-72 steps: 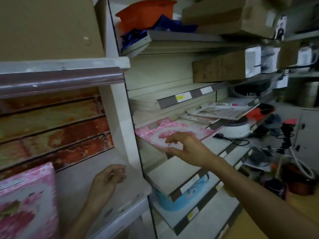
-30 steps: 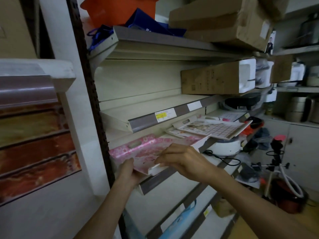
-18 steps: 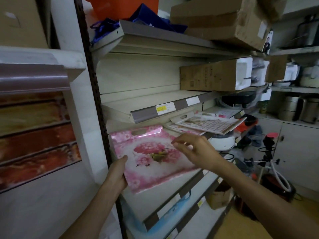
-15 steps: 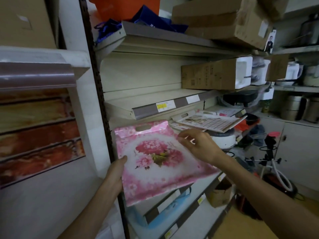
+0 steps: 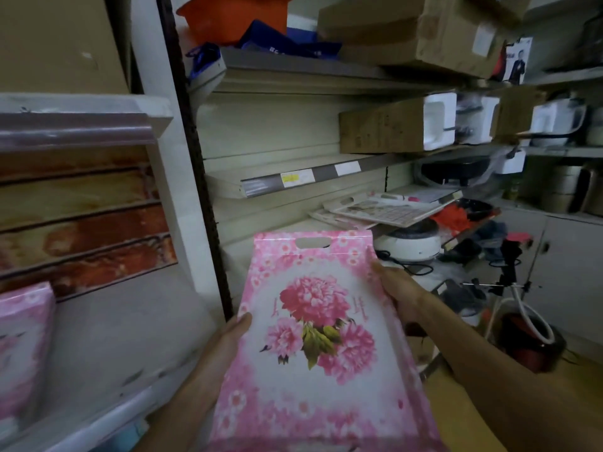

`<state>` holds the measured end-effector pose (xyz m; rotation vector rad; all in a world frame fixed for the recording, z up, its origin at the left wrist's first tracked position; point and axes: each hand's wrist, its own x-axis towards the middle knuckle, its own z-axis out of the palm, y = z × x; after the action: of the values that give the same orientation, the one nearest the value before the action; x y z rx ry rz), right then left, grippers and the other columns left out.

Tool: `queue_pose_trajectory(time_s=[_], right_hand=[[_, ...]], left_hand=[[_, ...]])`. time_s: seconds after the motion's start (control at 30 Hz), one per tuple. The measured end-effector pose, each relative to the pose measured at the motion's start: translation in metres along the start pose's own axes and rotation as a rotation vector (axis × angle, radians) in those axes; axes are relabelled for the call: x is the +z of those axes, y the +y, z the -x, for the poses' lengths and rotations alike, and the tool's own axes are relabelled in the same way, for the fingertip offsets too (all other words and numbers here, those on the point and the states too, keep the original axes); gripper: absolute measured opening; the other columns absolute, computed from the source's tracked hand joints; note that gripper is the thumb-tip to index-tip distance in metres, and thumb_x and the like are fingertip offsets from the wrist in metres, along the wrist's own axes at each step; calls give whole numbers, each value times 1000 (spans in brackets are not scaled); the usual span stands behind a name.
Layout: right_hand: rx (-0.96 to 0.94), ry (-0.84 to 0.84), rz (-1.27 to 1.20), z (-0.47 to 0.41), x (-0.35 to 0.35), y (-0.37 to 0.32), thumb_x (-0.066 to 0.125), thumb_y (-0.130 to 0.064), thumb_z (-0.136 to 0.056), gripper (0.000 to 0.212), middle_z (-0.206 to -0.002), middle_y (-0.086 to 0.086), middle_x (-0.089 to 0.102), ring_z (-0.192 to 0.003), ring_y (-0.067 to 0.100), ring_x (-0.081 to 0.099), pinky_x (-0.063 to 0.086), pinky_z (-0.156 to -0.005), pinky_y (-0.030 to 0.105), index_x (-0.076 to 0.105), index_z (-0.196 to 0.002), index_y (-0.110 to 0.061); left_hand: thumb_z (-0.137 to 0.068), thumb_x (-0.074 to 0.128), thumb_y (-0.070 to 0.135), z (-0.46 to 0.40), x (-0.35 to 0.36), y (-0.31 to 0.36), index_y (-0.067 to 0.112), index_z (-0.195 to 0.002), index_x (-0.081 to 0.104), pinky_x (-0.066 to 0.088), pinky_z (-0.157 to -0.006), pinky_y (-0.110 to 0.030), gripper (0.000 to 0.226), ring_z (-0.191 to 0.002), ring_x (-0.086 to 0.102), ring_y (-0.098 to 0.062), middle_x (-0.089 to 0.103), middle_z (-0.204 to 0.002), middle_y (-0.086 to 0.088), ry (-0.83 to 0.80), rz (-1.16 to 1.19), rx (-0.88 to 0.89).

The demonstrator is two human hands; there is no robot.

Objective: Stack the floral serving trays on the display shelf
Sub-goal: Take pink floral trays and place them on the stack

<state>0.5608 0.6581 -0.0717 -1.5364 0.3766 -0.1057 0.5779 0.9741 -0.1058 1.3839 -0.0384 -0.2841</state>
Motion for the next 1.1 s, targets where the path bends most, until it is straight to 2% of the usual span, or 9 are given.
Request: queue_pose_trajectory(time_s=[0.13, 0.27, 0.37, 0.47, 0.6, 0.7, 0.87, 1.03, 1.1], right_hand=[[-2, 88, -116, 33, -9, 21, 54, -50, -94, 56, -103, 21, 73, -92, 39, 71, 58, -83, 54, 66, -106, 3], [-77, 133, -126, 59, -7, 30, 51, -48, -97, 56, -105, 22, 72, -95, 41, 69, 60, -76, 53, 66, -107, 5], [-140, 113, -147, 70, 3, 27, 46, -40, -101, 39, -66, -6, 73, -63, 13, 69, 51, -53, 26, 67, -84, -11], [-177, 123, -196, 69, 21, 17, 46, -30, -101, 37, -44, -14, 59, -52, 8, 56, 42, -48, 21, 59, -69, -17], [-189, 87, -215, 68, 57, 4, 48, -31, -100, 34, -46, -14, 58, -53, 8, 56, 40, -52, 23, 58, -69, -18], [-196, 37, -211, 64, 93, -1, 48, -31, -100, 35, -48, -11, 60, -57, 13, 54, 39, -52, 24, 59, -71, -17], [-175, -84, -195, 61, 168, -5, 45, -31, -102, 31, -77, 3, 65, -69, 20, 59, 47, -63, 28, 63, -86, -13], [-137, -179, -191, 59, 252, -5, 46, -27, -99, 27, -77, 8, 59, -62, 19, 55, 43, -55, 26, 64, -84, -14], [-127, -205, -188, 61, 284, -7, 46, -33, -99, 29, -79, 8, 62, -65, 21, 57, 44, -57, 28, 64, -88, -15]], left_hand=[[-68, 78, 56, 34, 2, -22, 31, -129, 61, 41, -107, -44, 68, -117, 62, -20, 64, -130, 4, -56, -12, -15], [-94, 56, 37, 74, 14, -23, 31, -113, 63, 56, -73, -22, 21, -81, 72, -4, 75, -91, 17, -29, -16, 34], [-95, 52, 41, 99, 14, -15, 36, -116, 52, 34, -96, -23, 21, -95, 56, -5, 60, -98, 22, 78, -69, 88], [-92, 54, 51, 110, -5, -9, 37, -118, 57, 31, -106, -26, 30, -111, 54, -3, 57, -114, 24, 136, -133, 143], [-95, 49, 45, 129, -35, 1, 31, -129, 56, 35, -107, -31, 37, -114, 54, -8, 58, -120, 17, 209, -257, 224], [-99, 45, 40, 146, -62, 7, 39, -110, 60, 44, -88, -20, 19, -92, 57, 8, 61, -100, 28, 279, -360, 276], [-97, 48, 41, 178, -115, 17, 38, -109, 62, 46, -67, -6, 19, -85, 62, -1, 68, -94, 11, 428, -445, 351], [-91, 54, 54, 204, -176, 35, 31, -116, 62, 58, -80, -44, 34, -95, 70, -17, 73, -106, 3, 504, -516, 344], [-94, 54, 44, 209, -201, 41, 31, -115, 62, 60, -67, -38, 26, -85, 72, -13, 74, -101, 2, 535, -515, 366]])
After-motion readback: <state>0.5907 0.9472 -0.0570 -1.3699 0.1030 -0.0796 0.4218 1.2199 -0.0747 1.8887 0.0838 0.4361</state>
